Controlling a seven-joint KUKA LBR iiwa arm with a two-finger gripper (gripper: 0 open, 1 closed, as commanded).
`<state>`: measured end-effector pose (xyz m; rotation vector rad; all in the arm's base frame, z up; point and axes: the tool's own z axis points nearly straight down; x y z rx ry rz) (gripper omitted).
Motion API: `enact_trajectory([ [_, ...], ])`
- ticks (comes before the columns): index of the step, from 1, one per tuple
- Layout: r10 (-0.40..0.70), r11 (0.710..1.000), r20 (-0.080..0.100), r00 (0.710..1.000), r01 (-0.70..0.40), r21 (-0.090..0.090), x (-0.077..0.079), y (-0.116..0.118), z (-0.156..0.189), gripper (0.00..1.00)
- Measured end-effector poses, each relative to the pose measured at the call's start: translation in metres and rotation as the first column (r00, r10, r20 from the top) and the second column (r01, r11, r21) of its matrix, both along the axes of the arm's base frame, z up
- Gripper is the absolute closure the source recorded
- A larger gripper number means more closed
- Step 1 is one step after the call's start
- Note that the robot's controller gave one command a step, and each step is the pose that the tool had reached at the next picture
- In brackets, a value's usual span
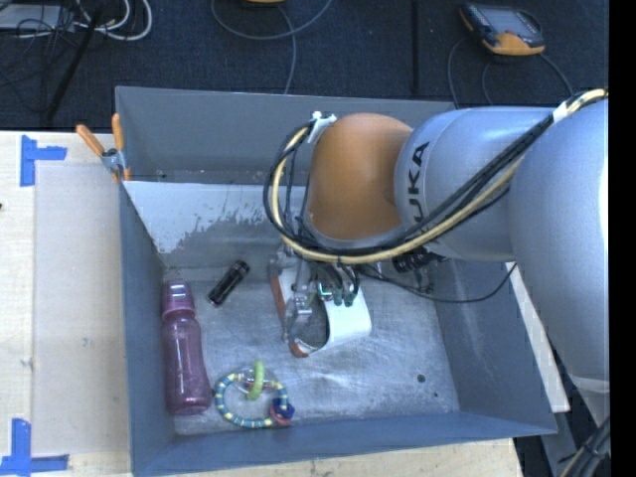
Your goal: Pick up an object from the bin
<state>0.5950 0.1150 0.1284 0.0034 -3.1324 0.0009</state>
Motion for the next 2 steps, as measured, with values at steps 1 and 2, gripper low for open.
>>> enact_trajectory([
  [1, -0.003, 1.0, 0.007, 1.0, 0.003, 0.001, 0.002, -0.001, 0.004, 0.0],
  [2, 0.295, 0.955, 0.011, 0.955, -0.295, 0.0, -0.03, 0.019, -0.04, 0.0],
])
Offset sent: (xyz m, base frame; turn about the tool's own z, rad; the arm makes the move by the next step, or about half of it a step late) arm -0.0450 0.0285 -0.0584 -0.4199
